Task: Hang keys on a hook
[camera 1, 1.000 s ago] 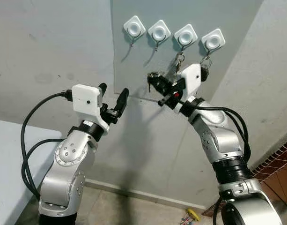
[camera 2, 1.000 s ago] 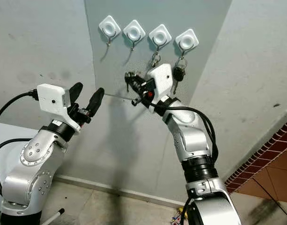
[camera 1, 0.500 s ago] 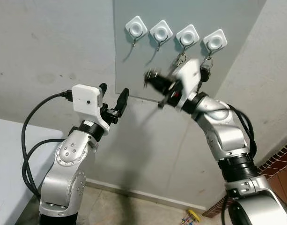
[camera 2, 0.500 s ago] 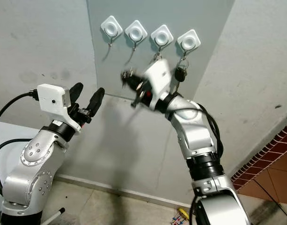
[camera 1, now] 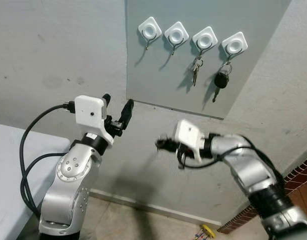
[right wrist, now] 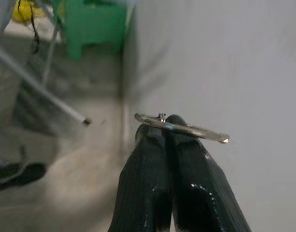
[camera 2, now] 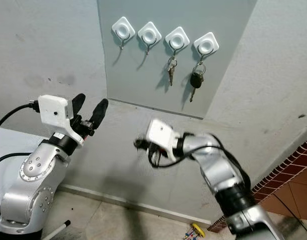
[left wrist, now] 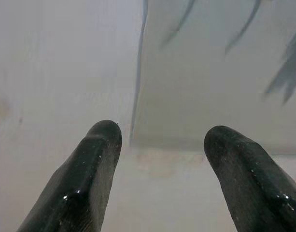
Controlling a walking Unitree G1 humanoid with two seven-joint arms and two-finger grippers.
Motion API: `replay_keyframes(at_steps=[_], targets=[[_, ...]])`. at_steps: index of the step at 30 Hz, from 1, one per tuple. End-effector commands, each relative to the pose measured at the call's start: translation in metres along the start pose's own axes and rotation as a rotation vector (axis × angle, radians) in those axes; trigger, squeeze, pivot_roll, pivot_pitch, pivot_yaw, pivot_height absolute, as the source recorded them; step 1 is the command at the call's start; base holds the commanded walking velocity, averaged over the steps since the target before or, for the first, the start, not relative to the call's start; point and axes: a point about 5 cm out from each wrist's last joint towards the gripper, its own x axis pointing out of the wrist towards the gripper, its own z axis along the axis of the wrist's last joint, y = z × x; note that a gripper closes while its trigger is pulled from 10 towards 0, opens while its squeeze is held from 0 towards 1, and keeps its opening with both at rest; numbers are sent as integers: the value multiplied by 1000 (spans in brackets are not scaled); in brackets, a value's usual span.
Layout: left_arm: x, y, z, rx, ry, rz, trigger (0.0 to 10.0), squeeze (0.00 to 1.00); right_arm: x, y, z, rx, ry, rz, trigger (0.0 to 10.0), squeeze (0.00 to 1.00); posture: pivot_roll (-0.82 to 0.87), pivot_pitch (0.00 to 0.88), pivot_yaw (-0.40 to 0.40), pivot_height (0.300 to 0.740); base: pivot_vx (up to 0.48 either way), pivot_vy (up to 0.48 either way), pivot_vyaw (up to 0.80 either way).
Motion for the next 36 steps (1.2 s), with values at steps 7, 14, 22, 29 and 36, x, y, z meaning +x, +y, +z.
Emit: replay_keyframes(at_steps=[7,14,22,29,36], targets=[[-20,17,-92,23,292,136,10000,0,18,13,-46,198,4,-256,10000,0,-41,0,-69,732,0,0,0],[-46,29,-161,59,498,272,10000,0,24,58,-108,613,90,-437,10000,0,-41,0,-62,732,0,0,0],[-79,32,-203,-11,689,297,10000,0,0,106,-163,755,366,-572,10000,0,-48,0,-55,732,0,0,0],[-106,26,-228,11,853,261,10000,0,-25,137,-193,817,584,-600,10000,0,-52,0,-46,732,0,0,0],[-145,22,-246,-11,1016,289,10000,0,-49,159,-211,866,719,-639,10000,0,-55,0,-47,732,0,0,0]])
